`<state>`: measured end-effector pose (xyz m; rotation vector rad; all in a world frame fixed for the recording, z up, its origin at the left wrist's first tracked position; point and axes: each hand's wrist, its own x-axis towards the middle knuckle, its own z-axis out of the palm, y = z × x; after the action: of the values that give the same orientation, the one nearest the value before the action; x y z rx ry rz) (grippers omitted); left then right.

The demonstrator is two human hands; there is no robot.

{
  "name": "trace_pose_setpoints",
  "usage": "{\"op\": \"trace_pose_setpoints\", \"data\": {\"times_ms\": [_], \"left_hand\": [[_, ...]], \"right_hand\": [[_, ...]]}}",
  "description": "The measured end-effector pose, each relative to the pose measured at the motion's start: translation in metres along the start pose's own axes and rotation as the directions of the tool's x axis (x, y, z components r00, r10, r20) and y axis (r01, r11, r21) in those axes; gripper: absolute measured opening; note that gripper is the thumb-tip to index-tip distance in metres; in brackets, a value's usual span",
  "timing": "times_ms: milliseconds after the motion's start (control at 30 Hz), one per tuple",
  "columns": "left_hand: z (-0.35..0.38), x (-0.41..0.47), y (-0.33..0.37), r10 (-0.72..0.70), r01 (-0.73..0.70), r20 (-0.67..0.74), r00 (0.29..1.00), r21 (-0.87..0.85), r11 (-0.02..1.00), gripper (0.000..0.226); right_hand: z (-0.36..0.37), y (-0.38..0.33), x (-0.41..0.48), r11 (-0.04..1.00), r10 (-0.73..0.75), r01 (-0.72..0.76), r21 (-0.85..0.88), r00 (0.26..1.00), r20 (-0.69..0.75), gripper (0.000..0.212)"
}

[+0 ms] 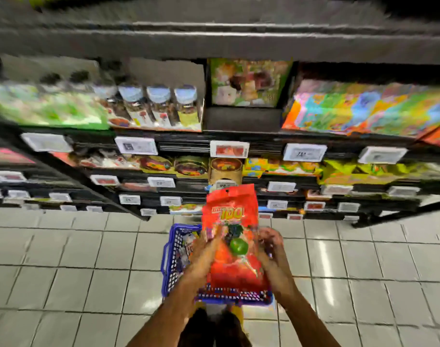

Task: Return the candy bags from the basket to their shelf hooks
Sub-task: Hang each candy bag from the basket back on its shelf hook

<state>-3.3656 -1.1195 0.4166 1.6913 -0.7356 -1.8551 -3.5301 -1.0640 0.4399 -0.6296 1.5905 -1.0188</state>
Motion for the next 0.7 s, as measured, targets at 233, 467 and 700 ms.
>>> {"op": "trace_pose_setpoints", "data": {"times_ms": [233, 467, 700], "left_hand": [[-0.005, -0.107, 0.155, 0.562, -0.550, -0.015, 0.827, 0.189, 0.814, 0.039], [-0.020, -0.167, 0.254, 0.761, -0.753, 0.000, 0.648, 0.148, 0.641, 0.033], [-0.047, -0.187, 0.338, 0.863, -0.864, 0.055, 0.501, 0.087, 0.496, 0.049]], "right_hand": [[0.031, -0.132, -0.042, 0.974, 0.010, -0.051, 0.219, 0.983, 0.182, 0.080], [0.071, -0.242, -0.070, 0.896, -0.325, 0.299, 0.328, 0.946, 0.024, 0.037], [0.112, -0.321, -0.078, 0.717, -0.628, 0.600, 0.354, 0.777, -0.044, 0.074]]}}
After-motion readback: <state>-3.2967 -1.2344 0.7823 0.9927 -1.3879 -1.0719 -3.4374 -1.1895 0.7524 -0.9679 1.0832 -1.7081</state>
